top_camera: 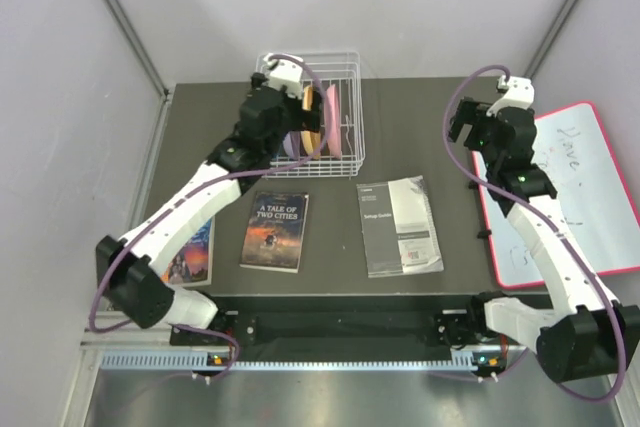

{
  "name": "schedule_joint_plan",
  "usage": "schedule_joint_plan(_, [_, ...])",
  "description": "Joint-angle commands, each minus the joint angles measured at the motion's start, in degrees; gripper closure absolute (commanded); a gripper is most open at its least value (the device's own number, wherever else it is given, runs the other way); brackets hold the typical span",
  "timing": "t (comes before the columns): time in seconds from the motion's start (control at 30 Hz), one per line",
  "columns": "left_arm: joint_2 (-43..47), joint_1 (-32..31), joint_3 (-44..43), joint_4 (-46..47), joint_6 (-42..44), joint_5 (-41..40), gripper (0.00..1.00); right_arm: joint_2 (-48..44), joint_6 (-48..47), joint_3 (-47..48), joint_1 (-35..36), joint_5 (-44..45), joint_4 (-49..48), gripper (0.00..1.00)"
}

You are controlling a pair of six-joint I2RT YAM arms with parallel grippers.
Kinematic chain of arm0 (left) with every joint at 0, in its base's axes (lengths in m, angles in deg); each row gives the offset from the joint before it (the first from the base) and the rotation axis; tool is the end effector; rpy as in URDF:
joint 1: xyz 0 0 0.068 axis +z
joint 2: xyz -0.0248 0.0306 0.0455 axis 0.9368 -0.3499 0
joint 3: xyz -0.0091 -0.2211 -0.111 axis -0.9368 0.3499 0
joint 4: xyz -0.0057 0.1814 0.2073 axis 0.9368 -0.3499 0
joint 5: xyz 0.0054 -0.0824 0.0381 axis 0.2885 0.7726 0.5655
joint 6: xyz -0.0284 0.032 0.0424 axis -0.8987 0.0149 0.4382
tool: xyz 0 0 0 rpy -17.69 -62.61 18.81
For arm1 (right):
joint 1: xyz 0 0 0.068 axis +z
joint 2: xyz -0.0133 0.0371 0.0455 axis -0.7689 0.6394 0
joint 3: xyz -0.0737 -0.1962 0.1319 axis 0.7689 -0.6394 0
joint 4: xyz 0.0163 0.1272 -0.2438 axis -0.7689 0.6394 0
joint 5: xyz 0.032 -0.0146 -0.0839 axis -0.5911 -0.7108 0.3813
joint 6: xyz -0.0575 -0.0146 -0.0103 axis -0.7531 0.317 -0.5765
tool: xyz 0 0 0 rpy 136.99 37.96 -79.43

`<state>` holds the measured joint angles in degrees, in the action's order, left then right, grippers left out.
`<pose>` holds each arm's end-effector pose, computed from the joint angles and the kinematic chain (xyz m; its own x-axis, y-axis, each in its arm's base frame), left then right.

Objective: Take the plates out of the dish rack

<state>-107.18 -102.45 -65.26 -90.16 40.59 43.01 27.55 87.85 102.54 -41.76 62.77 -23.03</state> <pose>0.3047 -0.1836 0.3737 -0.1197 0.0479 -0.9917 0.3086 0.9511 0.0087 0.2813 0.0332 0.3342 -0.2327 0.1578 -0.9597 0.0907 0.9860 0.1401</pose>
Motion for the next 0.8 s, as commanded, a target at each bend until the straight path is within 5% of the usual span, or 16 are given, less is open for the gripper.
schedule_joint_plan(0.0, [-6.24, -3.9, -7.08, 0.13, 5.96, -13.77, 0.01, 0.47, 0.84, 1.39, 0.39, 8.51, -2.21, 0.0])
schedule_joint_plan(0.1, [-11.34, -3.9, -12.63, -5.16, 5.34, -7.91, 0.01, 0.55, -2.32, -0.65, 0.3, 2.46, -5.66, 0.0])
schedule_joint_plan(0.33, [-18.01, -3.9, -15.72, -0.08, 4.9, -5.67, 0.01, 8.01, -0.92, 2.68, 0.39, -2.03, -3.13, 0.01])
schedule_joint_plan(0.77, [-28.05, -4.51, -22.76, 0.63, 1.57, -11.9, 0.1, 11.89, 0.84, 1.19, 0.39, -2.3, -3.21, 0.01])
